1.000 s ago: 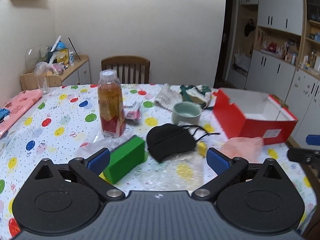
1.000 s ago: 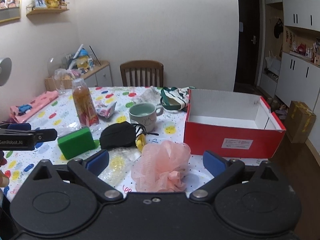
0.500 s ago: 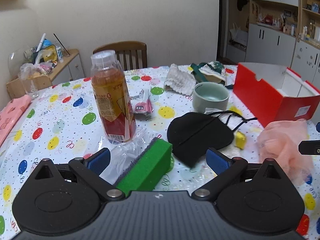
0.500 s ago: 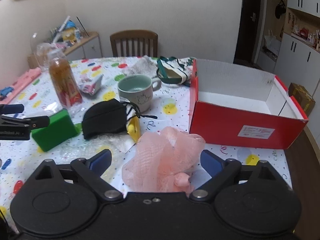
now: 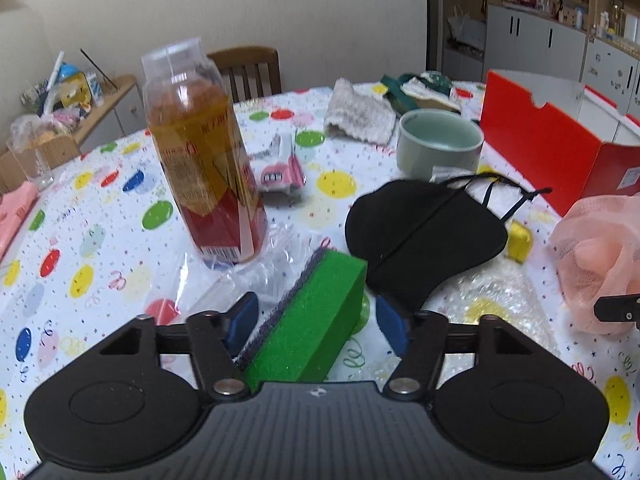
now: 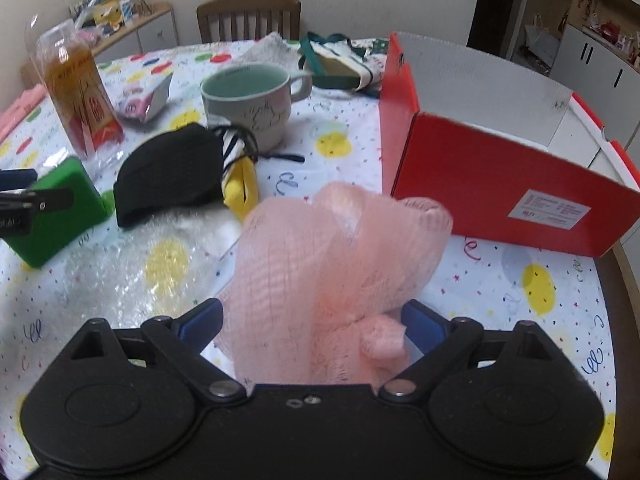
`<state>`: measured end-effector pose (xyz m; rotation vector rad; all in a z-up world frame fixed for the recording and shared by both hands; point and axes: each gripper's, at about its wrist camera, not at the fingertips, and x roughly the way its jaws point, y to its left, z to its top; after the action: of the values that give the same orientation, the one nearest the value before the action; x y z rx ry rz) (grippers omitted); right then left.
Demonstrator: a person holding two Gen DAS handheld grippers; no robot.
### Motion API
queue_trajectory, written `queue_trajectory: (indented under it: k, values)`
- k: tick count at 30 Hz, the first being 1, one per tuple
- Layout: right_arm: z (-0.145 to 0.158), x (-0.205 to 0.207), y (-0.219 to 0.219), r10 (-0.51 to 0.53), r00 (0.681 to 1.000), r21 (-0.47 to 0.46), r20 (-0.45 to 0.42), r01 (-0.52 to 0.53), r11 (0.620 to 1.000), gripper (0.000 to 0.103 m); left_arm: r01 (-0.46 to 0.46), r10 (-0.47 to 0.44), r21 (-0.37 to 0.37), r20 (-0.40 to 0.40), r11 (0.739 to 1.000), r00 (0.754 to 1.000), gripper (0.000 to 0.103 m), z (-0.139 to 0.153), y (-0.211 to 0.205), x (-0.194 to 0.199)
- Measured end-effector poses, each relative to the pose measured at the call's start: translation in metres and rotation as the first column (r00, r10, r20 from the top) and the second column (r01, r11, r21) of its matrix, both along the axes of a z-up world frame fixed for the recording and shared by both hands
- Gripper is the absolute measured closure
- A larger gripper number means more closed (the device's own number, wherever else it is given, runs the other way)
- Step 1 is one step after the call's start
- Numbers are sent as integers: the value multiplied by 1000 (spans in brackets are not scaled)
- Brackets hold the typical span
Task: Organize soft objects
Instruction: 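Grasp the green sponge with the left tool while the right tool grasps the pink bath puff, then carry the sponge and bath puff over the red shoebox with both tools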
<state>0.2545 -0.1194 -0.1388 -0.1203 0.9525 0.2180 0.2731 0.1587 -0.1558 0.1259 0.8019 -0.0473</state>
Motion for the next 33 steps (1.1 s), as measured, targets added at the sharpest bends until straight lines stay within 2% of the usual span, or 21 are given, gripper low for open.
queue_trajectory:
  k: [3,4,5,8,11,13,14,16,19,25,33]
  values:
    - [-2,1,2,3,1000,-2,-9,-3,1000,15,18,-18,14,3,1000,1000,45,-2,0,0]
    - [-3,1,3,1,1000,-8,-8,-2,1000,18,21,-21,19,3,1000,1000,49,-2,-1,0]
    - [-3,1,3,0,1000,-12,-7,0,1000,20,24,-24,22,4,999,1000,58,-2,-1,0]
    - [-2,1,4,-4,1000,-21,-3,4,1000,28,33,-33,25,0,999,999,63,-1,0,1]
    - [0,2,3,-14,1000,-29,8,15,999,36,53,-54,36,4,998,999,67,1,-1,0]
    - [1,2,3,-23,1000,-31,10,23,999,47,60,-61,46,6,997,998,71,2,-2,-2]
    - [1,1,2,-28,1000,-35,13,28,999,50,61,-62,41,8,997,998,71,3,-1,-2]
    - [3,0,0,-37,999,-35,19,38,999,64,41,-42,27,14,999,999,71,5,1,-3]
    - [6,-2,-3,-52,998,-32,23,53,998,71,31,-31,-30,16,999,999,72,10,8,-4]
    - [21,-12,-8,-58,997,-43,50,60,997,75,31,-28,-88,34,996,999,73,28,16,-10]
    - [67,-27,-26,-64,993,-15,101,66,998,75,71,-62,-144,71,987,996,73,70,13,-17]
